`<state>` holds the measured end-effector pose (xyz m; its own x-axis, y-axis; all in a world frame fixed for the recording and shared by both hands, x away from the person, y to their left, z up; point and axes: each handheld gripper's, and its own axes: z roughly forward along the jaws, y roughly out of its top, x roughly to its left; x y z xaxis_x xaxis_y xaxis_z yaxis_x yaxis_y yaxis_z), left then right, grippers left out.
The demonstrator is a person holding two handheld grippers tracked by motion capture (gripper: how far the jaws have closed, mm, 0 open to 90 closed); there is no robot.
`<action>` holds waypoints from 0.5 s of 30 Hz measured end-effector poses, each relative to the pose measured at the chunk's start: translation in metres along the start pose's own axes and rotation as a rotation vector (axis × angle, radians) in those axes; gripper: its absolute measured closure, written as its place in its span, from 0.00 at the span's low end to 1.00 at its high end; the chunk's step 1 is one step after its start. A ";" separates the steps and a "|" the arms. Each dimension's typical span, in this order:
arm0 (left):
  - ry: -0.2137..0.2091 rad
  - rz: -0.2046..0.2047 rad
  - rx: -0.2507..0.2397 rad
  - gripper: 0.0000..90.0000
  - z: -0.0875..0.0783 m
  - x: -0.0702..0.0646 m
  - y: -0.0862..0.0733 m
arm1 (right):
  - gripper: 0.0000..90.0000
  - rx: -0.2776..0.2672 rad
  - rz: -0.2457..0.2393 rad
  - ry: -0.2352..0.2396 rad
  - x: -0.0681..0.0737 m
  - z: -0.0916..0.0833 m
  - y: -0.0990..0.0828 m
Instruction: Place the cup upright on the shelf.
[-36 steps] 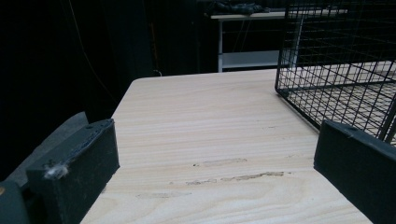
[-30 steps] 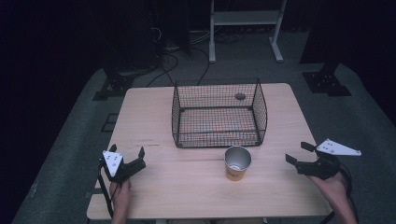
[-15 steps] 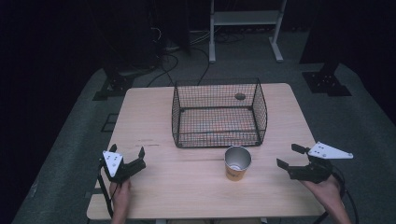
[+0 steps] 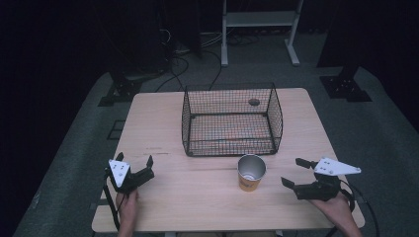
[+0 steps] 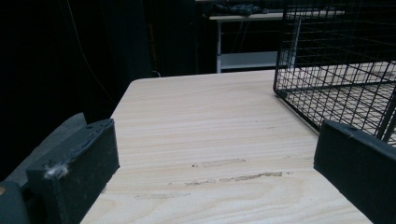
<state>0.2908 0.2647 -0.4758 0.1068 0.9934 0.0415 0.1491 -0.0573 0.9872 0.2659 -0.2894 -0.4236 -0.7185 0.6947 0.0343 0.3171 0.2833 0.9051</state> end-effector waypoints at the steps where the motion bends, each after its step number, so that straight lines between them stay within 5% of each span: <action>1: 0.000 0.000 0.000 0.00 0.000 0.000 0.000 | 0.14 -0.002 -0.001 0.010 0.002 0.001 0.000; 15: -0.001 0.000 0.000 0.00 0.000 0.000 0.000 | 0.11 0.010 -0.028 0.071 0.028 0.019 0.003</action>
<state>0.2907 0.2647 -0.4757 0.1074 0.9933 0.0418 0.1487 -0.0576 0.9872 0.2583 -0.2566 -0.4276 -0.7690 0.6380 0.0396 0.3023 0.3085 0.9019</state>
